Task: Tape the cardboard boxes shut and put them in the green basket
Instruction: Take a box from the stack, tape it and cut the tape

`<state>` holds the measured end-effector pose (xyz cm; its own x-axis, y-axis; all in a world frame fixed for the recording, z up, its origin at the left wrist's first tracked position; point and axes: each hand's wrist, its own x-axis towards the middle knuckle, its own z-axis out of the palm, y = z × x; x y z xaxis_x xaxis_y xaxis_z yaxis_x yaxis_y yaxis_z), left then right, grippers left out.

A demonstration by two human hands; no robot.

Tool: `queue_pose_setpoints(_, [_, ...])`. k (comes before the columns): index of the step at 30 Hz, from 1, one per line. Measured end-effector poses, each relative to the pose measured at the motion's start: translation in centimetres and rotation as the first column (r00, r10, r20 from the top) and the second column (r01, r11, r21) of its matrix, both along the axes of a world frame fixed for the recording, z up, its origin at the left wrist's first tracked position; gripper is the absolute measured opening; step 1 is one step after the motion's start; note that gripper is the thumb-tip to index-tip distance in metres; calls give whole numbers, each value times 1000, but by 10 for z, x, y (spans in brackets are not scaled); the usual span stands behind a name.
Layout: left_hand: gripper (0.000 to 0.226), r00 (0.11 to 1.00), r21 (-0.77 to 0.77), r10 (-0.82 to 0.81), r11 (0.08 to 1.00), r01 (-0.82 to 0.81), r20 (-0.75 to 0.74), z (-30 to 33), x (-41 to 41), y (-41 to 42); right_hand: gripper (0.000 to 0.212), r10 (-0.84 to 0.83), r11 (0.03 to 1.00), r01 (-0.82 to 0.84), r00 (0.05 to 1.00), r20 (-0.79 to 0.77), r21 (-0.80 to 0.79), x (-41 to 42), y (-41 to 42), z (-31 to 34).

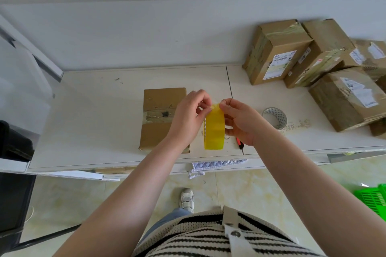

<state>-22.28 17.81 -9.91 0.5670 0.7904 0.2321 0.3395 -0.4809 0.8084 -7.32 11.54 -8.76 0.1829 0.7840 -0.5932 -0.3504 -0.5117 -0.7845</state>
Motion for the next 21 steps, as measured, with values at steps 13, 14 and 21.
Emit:
queue_pose_setpoints(13, [10, 978, -283, 204, 941, -184, 43, -5, 5, -2, 10, 80, 995, -91, 976, 203, 47, -4, 6, 3])
queue_pose_setpoints(14, [9, 978, -307, 207, 933, -185, 39, -6, 6, -1, 10, 82, 994, -95, 972, 221, 47, -5, 7, 3])
queue_pose_setpoints(21, [16, 985, -344, 175, 924, -169, -14, -10, 5, 9, 12, 6, 998, -20, 978, 207, 65, -8, 10, -3])
